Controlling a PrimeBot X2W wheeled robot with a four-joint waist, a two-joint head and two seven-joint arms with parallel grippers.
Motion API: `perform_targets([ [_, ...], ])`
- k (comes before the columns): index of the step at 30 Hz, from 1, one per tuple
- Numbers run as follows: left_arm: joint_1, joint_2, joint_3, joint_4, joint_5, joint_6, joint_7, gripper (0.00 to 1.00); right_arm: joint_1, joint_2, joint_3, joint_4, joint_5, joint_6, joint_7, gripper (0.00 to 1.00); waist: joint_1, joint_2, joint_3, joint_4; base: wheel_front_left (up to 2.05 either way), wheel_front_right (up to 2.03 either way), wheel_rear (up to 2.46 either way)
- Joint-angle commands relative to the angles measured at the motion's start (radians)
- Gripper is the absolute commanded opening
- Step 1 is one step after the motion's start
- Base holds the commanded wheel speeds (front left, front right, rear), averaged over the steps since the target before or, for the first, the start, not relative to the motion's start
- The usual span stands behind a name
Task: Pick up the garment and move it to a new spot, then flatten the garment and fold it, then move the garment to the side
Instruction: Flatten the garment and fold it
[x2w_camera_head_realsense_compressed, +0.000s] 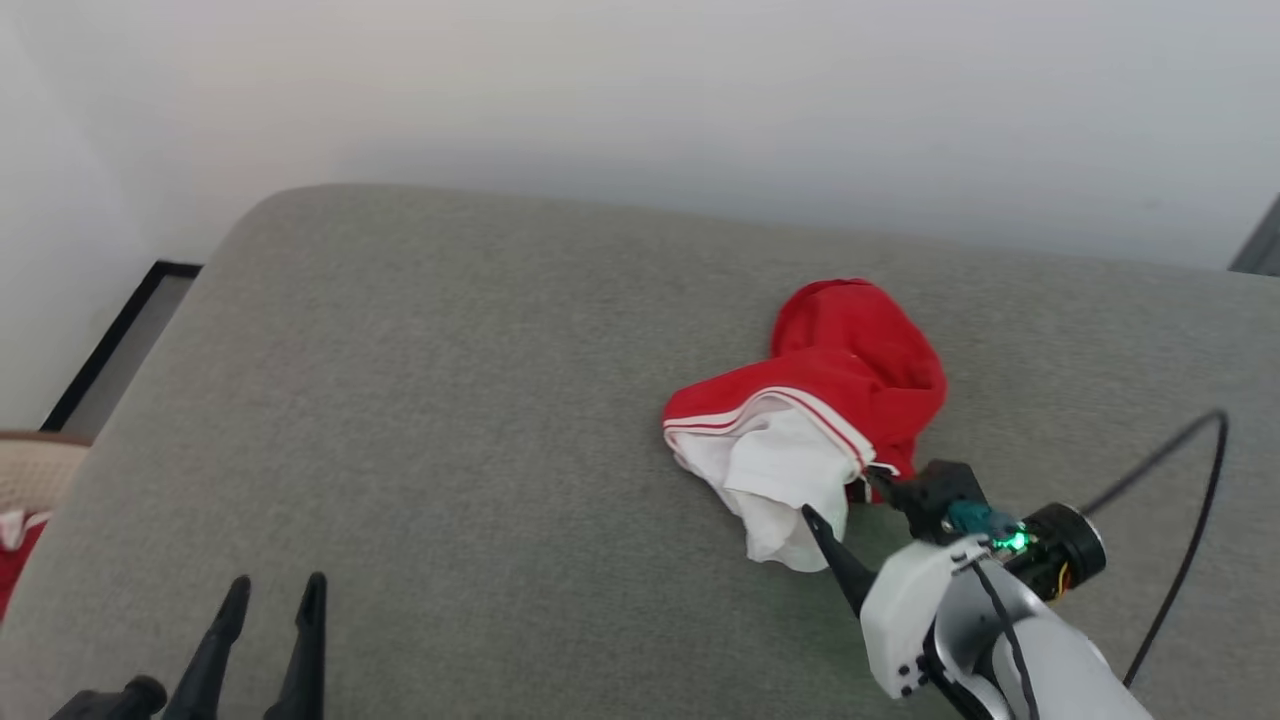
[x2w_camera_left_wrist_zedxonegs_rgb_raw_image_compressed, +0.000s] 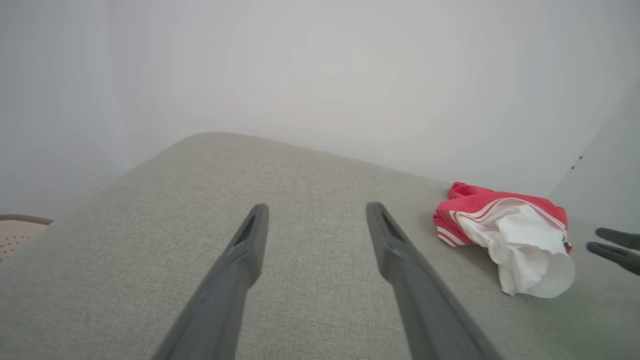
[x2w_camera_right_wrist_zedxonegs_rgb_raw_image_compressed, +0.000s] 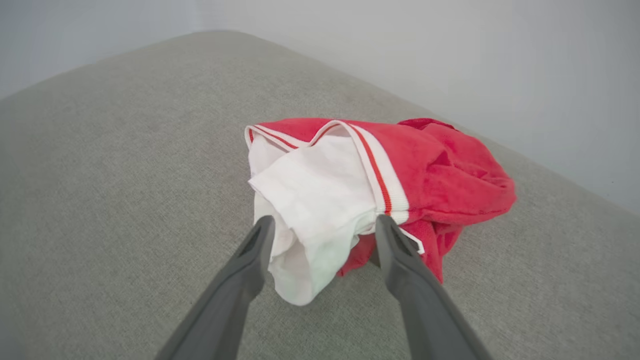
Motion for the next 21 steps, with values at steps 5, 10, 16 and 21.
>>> perform_targets([
  [5,-0.045,-0.004,-0.03,0.018,-0.004,-0.003,-0.005,1.0,-0.077,-0.003,0.036,0.073,-0.03,0.0,0.088,1.0,0.0,0.0,0.032,0.06,0.0,0.0,0.0],
  [10,-0.078,-0.011,-0.057,0.033,-0.009,-0.003,-0.005,1.0,-0.148,-0.016,0.055,0.164,-0.089,0.0,0.14,1.0,0.0,0.0,0.051,0.098,0.0,0.0,0.0],
  [16,-0.099,-0.018,-0.064,0.045,-0.013,-0.003,-0.005,1.0,-0.21,0.007,0.054,0.26,-0.14,0.0,0.154,0.0,0.0,0.0,0.07,0.119,0.0,0.0,0.0],
  [21,-0.104,-0.023,-0.052,0.051,-0.013,-0.003,-0.005,1.0,-0.239,0.022,0.049,0.282,-0.121,0.0,0.146,0.0,0.0,0.0,0.076,0.114,0.0,0.0,0.0],
])
